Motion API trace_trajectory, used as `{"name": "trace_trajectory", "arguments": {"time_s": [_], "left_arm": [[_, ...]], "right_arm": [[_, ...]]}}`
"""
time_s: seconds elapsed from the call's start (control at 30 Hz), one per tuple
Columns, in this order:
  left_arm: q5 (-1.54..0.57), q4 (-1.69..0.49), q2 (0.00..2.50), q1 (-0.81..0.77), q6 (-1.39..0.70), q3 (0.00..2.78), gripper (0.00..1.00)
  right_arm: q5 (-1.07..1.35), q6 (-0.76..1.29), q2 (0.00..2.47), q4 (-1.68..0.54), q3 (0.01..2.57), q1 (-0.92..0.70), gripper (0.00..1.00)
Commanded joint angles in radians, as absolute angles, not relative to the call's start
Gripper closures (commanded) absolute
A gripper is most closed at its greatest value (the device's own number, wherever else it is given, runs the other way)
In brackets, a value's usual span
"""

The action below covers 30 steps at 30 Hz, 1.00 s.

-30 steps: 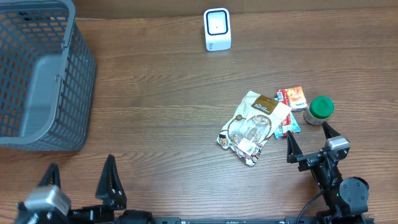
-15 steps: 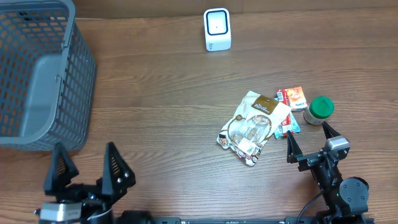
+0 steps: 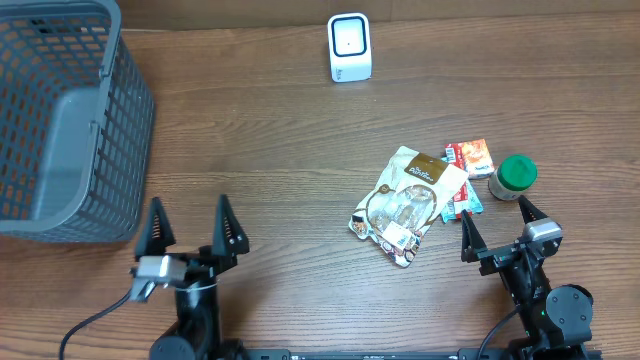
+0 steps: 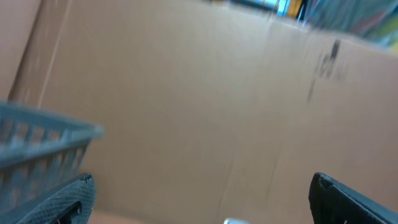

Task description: Scan the item barcode

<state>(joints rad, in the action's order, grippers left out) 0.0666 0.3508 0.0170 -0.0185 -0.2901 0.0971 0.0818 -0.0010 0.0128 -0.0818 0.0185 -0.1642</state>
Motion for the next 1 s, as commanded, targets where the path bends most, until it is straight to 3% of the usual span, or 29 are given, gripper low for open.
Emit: {"name": "trace_trajectory", "arguments": {"time_s": [0.0, 0.53, 0.97], "left_arm": [[0.054, 0.351, 0.004, -0.011, -0.303, 0.040, 0.00], [0.020, -0.068, 0.004, -0.010, -0.137, 0.005, 0.00], [0.003, -0.077, 0.004, -0.012, -0.082, 0.005, 0.00]], "right_arm": [[0.088, -0.008, 0.004, -0.077, 0.008, -0.160, 0.00], [0.088, -0.008, 0.004, -0.077, 0.008, -0.160, 0.00], [0.088, -0.008, 0.004, -0.077, 0.008, -0.160, 0.00]]}}
